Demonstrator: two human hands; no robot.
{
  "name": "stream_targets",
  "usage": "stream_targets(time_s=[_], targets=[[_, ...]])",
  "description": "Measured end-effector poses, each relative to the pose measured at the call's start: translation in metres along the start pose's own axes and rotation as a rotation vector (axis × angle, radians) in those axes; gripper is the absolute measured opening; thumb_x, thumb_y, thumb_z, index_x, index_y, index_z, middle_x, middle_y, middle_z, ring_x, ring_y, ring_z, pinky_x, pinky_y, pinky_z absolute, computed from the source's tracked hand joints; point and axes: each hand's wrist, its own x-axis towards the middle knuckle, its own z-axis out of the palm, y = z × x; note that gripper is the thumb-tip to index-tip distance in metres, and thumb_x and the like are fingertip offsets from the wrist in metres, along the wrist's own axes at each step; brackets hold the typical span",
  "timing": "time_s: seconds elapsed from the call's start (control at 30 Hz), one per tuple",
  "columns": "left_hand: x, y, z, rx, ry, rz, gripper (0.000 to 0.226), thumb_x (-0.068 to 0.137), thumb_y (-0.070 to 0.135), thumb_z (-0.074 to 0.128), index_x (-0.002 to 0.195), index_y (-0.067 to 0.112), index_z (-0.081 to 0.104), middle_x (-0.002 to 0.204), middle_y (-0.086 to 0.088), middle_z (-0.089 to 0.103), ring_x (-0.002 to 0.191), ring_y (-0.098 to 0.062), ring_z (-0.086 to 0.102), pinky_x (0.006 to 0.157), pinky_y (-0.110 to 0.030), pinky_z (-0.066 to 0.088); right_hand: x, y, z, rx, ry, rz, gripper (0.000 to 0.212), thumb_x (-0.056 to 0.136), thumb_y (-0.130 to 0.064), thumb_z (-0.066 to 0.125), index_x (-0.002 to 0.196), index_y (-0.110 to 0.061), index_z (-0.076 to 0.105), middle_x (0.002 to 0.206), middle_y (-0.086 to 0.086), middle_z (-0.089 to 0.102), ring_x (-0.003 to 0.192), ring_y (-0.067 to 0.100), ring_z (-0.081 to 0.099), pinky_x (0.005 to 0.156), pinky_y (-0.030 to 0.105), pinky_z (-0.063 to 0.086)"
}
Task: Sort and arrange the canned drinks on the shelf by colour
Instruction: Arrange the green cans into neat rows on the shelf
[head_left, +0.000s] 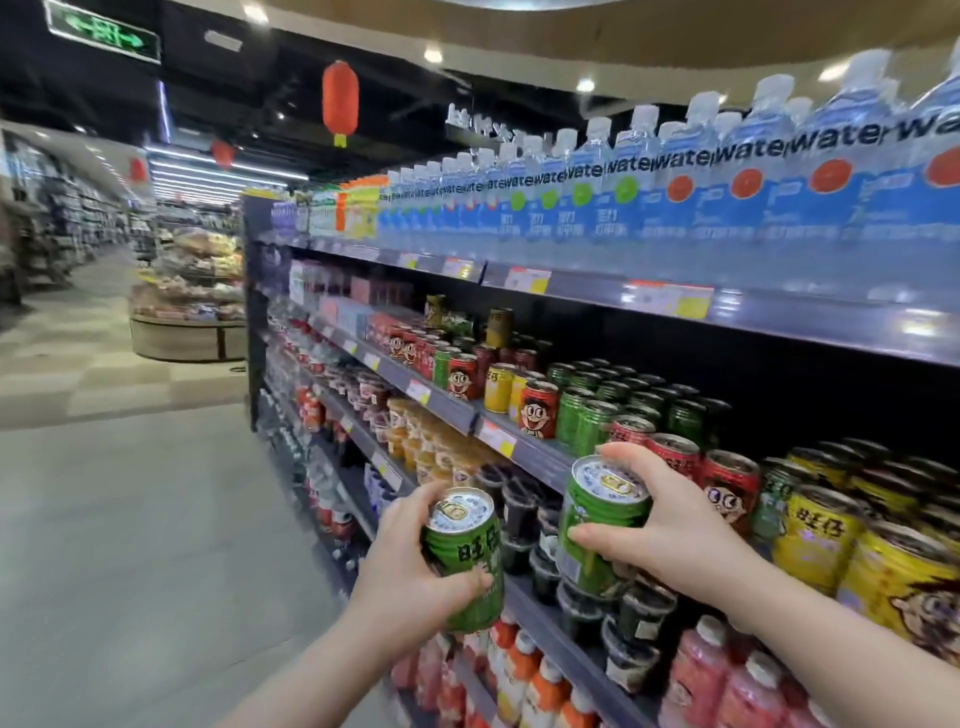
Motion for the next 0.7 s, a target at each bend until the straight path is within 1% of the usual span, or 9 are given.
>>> stream_targets(time_s=[0.07, 0.1, 0.23, 0.33, 0.37, 0.47, 0.53, 0.63, 0.7], targets=[[0.013, -0.007, 0.0, -0.012, -0.034, -0.015, 0.077, 0.064, 0.015, 0.081, 0.124, 0.036, 0.038, 0.11, 0.017, 0.039, 0.112, -0.009, 0.041, 0.093, -0.022, 0.031, 0.018, 0.0, -0.001, -0.014, 0.033, 0.015, 0.079, 0.059, -0.044, 0.083, 0.126, -0.036, 0.043, 0.114, -0.014, 0.054, 0.092, 0.01, 0.06, 0.083, 0.03, 0.052], [0.019, -0.01, 0.001, -0.019, -0.052, -0.021, 0.077, 0.066, 0.014, 0.08, 0.128, 0.033, 0.038, 0.113, 0.014, 0.039, 0.112, -0.009, 0.04, 0.093, -0.021, 0.03, 0.028, 0.002, -0.002, -0.017, 0.047, 0.021, 0.08, 0.057, -0.047, 0.082, 0.126, -0.036, 0.043, 0.114, -0.011, 0.056, 0.09, 0.012, 0.06, 0.082, 0.031, 0.052], [0.048, -0.023, 0.004, -0.023, -0.111, -0.027, 0.08, 0.067, 0.016, 0.079, 0.133, 0.031, 0.035, 0.115, 0.017, 0.036, 0.111, -0.004, 0.039, 0.091, -0.018, 0.029, 0.071, 0.011, -0.004, -0.061, 0.101, 0.031, 0.076, 0.061, -0.042, 0.082, 0.126, -0.032, 0.044, 0.116, -0.009, 0.058, 0.095, 0.011, 0.06, 0.08, 0.024, 0.048], [0.08, -0.033, 0.004, -0.003, -0.131, -0.015, 0.081, 0.068, 0.018, 0.078, 0.134, 0.033, 0.033, 0.12, 0.018, 0.035, 0.11, -0.002, 0.039, 0.089, -0.015, 0.031, 0.111, 0.021, -0.002, -0.111, 0.126, 0.042, 0.076, 0.061, -0.043, 0.082, 0.126, -0.03, 0.044, 0.114, -0.006, 0.059, 0.092, 0.015, 0.061, 0.079, 0.028, 0.05], [0.093, -0.036, 0.003, 0.004, -0.133, -0.003, 0.081, 0.068, 0.018, 0.078, 0.133, 0.034, 0.033, 0.118, 0.02, 0.035, 0.109, -0.001, 0.04, 0.086, -0.011, 0.031, 0.126, 0.025, -0.001, -0.129, 0.132, 0.049, 0.076, 0.061, -0.043, 0.081, 0.126, -0.029, 0.044, 0.114, -0.007, 0.058, 0.095, 0.015, 0.06, 0.081, 0.029, 0.05], [0.135, -0.04, 0.0, 0.017, -0.153, 0.049, 0.077, 0.068, 0.018, 0.079, 0.122, 0.042, 0.031, 0.111, 0.03, 0.033, 0.102, 0.007, 0.043, 0.069, 0.002, 0.035, 0.171, 0.041, 0.004, -0.169, 0.118, 0.089, 0.08, 0.059, -0.046, 0.081, 0.127, -0.028, 0.044, 0.116, -0.008, 0.056, 0.101, 0.012, 0.057, 0.087, 0.028, 0.048], [0.167, -0.043, 0.0, 0.012, -0.154, 0.082, 0.075, 0.067, 0.018, 0.079, 0.118, 0.042, 0.031, 0.112, 0.03, 0.034, 0.102, 0.014, 0.041, 0.068, 0.005, 0.036, 0.196, 0.052, 0.007, -0.203, 0.087, 0.11, 0.082, 0.058, -0.048, 0.081, 0.129, -0.029, 0.043, 0.116, -0.009, 0.056, 0.099, 0.009, 0.056, 0.085, 0.024, 0.047], [0.211, -0.048, 0.008, -0.004, -0.134, 0.125, 0.076, 0.067, 0.019, 0.08, 0.121, 0.042, 0.032, 0.113, 0.031, 0.034, 0.103, 0.016, 0.04, 0.07, 0.005, 0.036, 0.223, 0.066, 0.006, -0.294, 0.039, 0.135, 0.08, 0.062, -0.046, 0.08, 0.13, -0.031, 0.039, 0.108, -0.014, 0.052, 0.092, 0.003, 0.049, 0.068, 0.007, 0.036], [0.237, -0.052, 0.017, -0.013, -0.136, 0.151, 0.077, 0.066, 0.02, 0.08, 0.122, 0.042, 0.032, 0.113, 0.033, 0.033, 0.103, 0.014, 0.041, 0.071, 0.002, 0.036, 0.237, 0.079, 0.005, -0.329, 0.019, 0.148, 0.079, 0.062, -0.048, 0.079, 0.129, -0.032, 0.039, 0.108, -0.014, 0.053, 0.089, 0.002, 0.05, 0.068, 0.009, 0.035]])
